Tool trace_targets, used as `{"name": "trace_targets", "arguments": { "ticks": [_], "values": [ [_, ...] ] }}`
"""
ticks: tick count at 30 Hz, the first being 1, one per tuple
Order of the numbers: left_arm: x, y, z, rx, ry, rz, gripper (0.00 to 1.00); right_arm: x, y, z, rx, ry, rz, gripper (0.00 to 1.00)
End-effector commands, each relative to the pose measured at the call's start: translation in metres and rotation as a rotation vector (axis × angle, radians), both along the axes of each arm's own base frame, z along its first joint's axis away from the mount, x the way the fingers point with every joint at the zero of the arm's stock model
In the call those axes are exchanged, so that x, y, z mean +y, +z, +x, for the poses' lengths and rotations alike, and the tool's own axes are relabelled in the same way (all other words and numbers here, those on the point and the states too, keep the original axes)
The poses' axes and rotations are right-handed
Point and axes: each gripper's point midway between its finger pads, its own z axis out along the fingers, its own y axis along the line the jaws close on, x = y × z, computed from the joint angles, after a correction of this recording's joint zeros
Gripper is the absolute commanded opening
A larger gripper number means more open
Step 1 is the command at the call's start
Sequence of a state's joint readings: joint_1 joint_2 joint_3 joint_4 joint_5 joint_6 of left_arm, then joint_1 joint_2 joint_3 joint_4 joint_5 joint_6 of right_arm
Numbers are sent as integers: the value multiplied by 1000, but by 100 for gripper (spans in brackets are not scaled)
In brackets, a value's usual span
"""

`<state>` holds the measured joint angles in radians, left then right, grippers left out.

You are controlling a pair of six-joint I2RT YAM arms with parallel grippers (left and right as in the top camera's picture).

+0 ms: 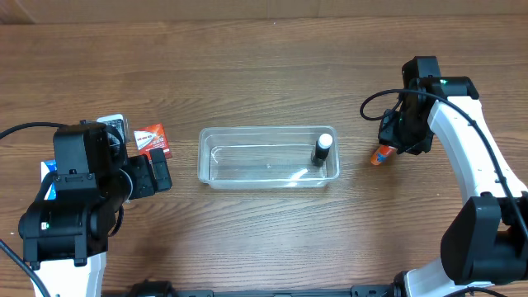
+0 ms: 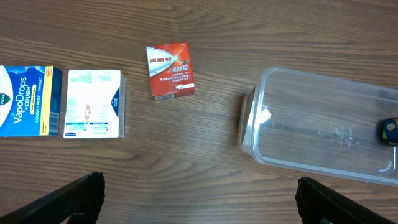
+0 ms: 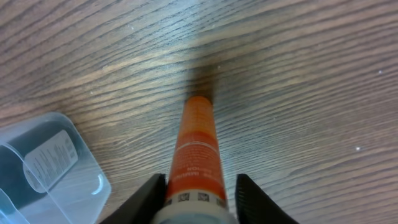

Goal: Pack container
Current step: 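Lay the orange tube in the container beside the bottle, release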

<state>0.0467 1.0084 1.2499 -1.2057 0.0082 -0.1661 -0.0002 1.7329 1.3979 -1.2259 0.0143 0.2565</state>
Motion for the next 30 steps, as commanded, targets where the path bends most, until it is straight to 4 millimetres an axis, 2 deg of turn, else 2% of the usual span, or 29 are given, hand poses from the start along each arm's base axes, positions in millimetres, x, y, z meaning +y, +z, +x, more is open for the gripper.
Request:
{"name": "trace_targets", "arguments": {
  "ticks": [1, 6, 8, 10, 13, 16, 19, 23, 26, 30],
  "values": [
    [0, 9, 2, -26, 10, -15, 100, 0, -1, -1, 0, 0, 2, 31],
    [0, 9, 2, -26, 10, -15, 100, 0, 0, 0, -2, 0, 2, 24],
    [0, 9, 2, -26, 10, -15, 100, 0, 2, 0, -3, -1, 2, 15],
    [0, 9, 2, -27, 10, -15, 100, 0, 9, 1, -8, -1, 2, 10],
    [0, 9, 2, -27, 10, -15, 100, 1, 37, 5, -47, 3, 2, 8],
    [0, 9, 2, -27, 10, -15, 100, 10, 78, 3, -109, 29, 3, 8],
    [0, 9, 2, -27, 11, -14, 100, 32, 125, -10, -195, 101, 11, 7],
    [0, 9, 3, -30, 12, -12, 100, 70, 163, -38, -289, 224, 38, 7],
    [0, 9, 3, -30, 12, -12, 100, 97, 172, -55, -314, 282, 55, 7],
    [0, 9, 3, -30, 12, -12, 100, 113, 163, -63, -293, 307, 30, 7]
  ]
}}
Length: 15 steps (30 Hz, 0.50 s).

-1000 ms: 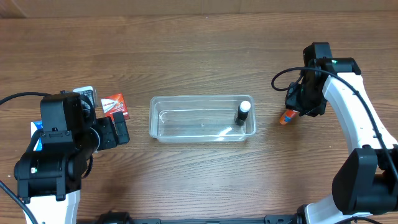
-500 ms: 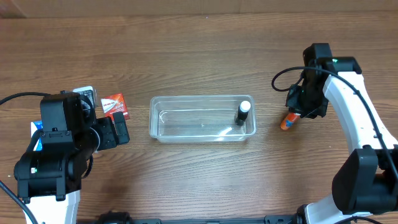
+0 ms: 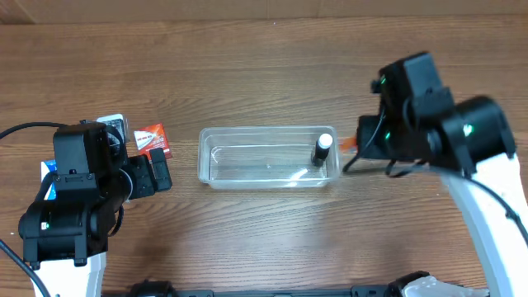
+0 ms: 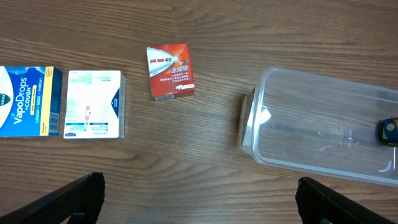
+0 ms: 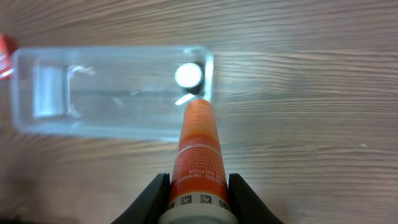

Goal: Pack container
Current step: 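Lay the orange tube in the container beside the bottle, release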

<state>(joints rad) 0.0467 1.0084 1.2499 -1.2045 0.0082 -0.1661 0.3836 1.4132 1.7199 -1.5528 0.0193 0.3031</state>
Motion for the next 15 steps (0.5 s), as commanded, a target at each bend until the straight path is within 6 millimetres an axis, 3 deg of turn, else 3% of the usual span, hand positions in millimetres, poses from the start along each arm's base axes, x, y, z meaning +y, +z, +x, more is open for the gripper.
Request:
{"name": "trace_targets", "arguments": {
  "ticks": [1, 10, 15],
  "values": [
    [0, 9, 3, -29, 12, -12, 100, 9, -13, 3, 14, -28, -37, 7],
    [0, 9, 3, -29, 12, -13, 100, 25, -83, 11, 78, -3, -14, 7],
    [0, 9, 3, -28, 12, -13, 100, 28, -108, 15, 107, -2, -26, 7]
  ]
}}
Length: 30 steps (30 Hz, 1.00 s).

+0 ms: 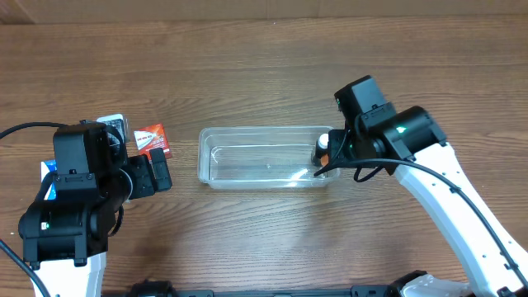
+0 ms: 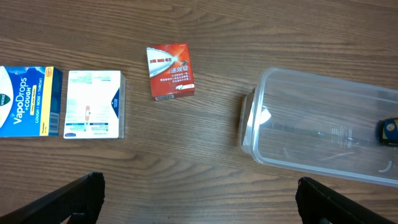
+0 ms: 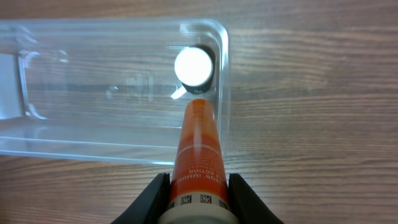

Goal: Pack container
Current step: 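Lay the orange tube in the container beside the bottle, release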

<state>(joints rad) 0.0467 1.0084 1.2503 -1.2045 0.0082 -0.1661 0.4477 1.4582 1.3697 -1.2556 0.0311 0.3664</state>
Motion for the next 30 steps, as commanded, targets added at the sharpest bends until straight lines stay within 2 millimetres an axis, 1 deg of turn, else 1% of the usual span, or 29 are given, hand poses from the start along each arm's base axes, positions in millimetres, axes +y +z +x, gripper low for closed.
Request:
{"name": "trace_targets", "arguments": {
  "ticks": [1, 9, 12, 24, 25, 26, 27, 30],
  "values": [
    [0, 9, 3, -28, 12, -13, 100, 3, -12, 1, 23, -3, 0, 7],
    [0, 9, 3, -28, 12, -13, 100, 6, -35, 6, 90, -3, -29, 8],
    [0, 9, 3, -28, 12, -13, 100, 6, -45, 7, 117, -3, -43, 10],
    [0, 9, 2, -28, 12, -13, 100, 8, -61, 11, 156, -3, -62, 17],
    [0, 9, 2, -28, 12, -13, 100, 8, -61, 11, 156, -3, -62, 24],
    [0, 9, 2, -28, 12, -13, 100, 8, -62, 11, 156, -3, -62, 35],
    [0, 9, 2, -28, 12, -13, 100, 8, -62, 10, 156, -3, -62, 42],
    [0, 9, 2, -27, 12, -13, 100, 8, -62, 10, 157, -3, -62, 53]
  ]
}}
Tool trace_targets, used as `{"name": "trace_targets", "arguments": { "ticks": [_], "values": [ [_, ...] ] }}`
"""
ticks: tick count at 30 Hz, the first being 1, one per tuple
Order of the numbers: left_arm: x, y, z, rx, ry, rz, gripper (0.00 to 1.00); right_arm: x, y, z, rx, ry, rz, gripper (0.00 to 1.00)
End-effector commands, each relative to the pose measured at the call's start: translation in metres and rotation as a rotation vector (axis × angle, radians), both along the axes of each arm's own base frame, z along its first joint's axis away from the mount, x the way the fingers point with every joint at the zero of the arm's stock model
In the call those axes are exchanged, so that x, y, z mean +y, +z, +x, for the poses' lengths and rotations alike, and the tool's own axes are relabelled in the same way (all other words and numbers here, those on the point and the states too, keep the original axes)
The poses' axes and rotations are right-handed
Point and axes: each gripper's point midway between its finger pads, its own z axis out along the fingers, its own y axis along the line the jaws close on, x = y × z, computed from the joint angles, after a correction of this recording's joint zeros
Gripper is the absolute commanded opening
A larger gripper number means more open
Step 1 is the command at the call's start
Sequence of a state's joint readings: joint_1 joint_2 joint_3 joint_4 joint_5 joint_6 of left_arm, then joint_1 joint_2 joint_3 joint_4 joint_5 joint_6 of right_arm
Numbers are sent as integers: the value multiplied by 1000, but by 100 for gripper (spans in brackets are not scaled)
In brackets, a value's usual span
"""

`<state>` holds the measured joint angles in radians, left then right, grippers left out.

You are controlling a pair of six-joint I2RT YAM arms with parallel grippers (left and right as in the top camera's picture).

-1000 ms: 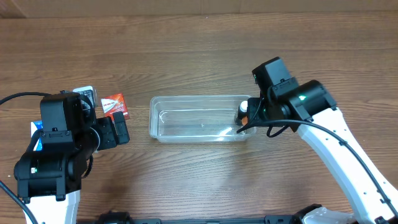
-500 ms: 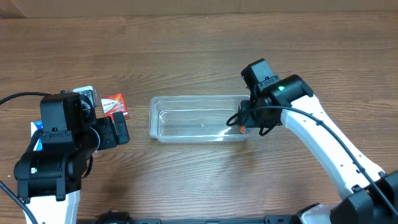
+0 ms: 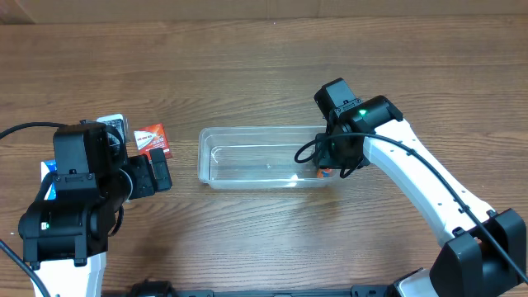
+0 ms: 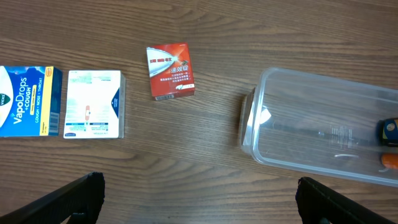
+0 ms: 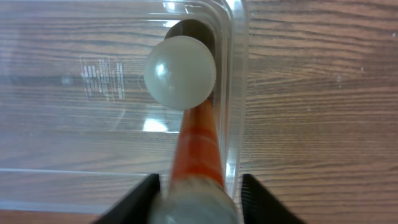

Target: Pack container

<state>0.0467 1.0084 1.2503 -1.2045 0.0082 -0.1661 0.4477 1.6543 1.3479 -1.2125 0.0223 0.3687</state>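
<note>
The clear plastic container (image 3: 247,132) (image 4: 311,118) (image 5: 236,93) lies at mid table. A dark bottle with a round white cap (image 5: 180,71) (image 4: 389,130) stands in its right end. The orange tube (image 5: 199,143) (image 3: 324,173) (image 4: 390,160) points down into that same corner, its tip beside the bottle. My right gripper (image 3: 332,157) (image 5: 199,182) hangs over that corner. Its fingers stand a little off the blurred tube, open. My left gripper (image 4: 199,205) is wide open over bare wood left of the container, holding nothing.
Left of the container lie a red box (image 3: 151,140) (image 4: 170,70), a white box (image 4: 93,104) (image 3: 114,125) and a blue VapoDrops box (image 4: 28,101). Bare wood lies right of and in front of the container.
My right gripper has come lower over the container's right end. The tube's tip now sits inside beside the bottle, and the fingers stand wider apart than before. The left arm has not moved.
My right gripper was shut on the orange tube on the table right of the container. It then held the tube above the container's right end, then closer over the bottle. Now the tube reaches into the container and the fingers have parted.
</note>
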Motion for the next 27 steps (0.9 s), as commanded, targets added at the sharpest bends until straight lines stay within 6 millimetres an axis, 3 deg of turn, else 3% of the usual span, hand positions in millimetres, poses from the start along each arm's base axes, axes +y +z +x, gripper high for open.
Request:
{"name": "trace_targets", "arguments": {
  "ticks": [1, 8, 13, 15, 19, 21, 22, 23, 24, 27],
  "values": [
    [0, 9, 2, -27, 12, -13, 100, 2, 1, 0, -5, -2, 5, 56],
    [0, 9, 2, -28, 12, -13, 100, 2, 1, 0, -5, 1, 5, 66],
    [0, 9, 2, -28, 12, -13, 100, 2, 8, 6, -33, 19, -1, 67],
    [0, 9, 2, -27, 12, -13, 100, 3, 26, 13, -78, 28, 5, 68],
    [0, 9, 2, -28, 12, -13, 100, 6, 90, 33, -243, 44, 40, 72],
    [0, 9, 2, -27, 12, -12, 100, 7, 129, 41, -349, 46, 77, 81],
    [0, 9, 2, -26, 12, -12, 100, 5, 147, 45, -401, 35, 95, 93],
    [0, 9, 2, -26, 12, -12, 100, 2, 163, 48, -450, 17, 113, 100],
    [0, 9, 2, -26, 12, -12, 100, -6, 179, 53, -502, -10, 128, 100],
    [0, 9, 3, -29, 12, -12, 100, -44, 195, 60, -551, -136, 130, 100]
  ]
}}
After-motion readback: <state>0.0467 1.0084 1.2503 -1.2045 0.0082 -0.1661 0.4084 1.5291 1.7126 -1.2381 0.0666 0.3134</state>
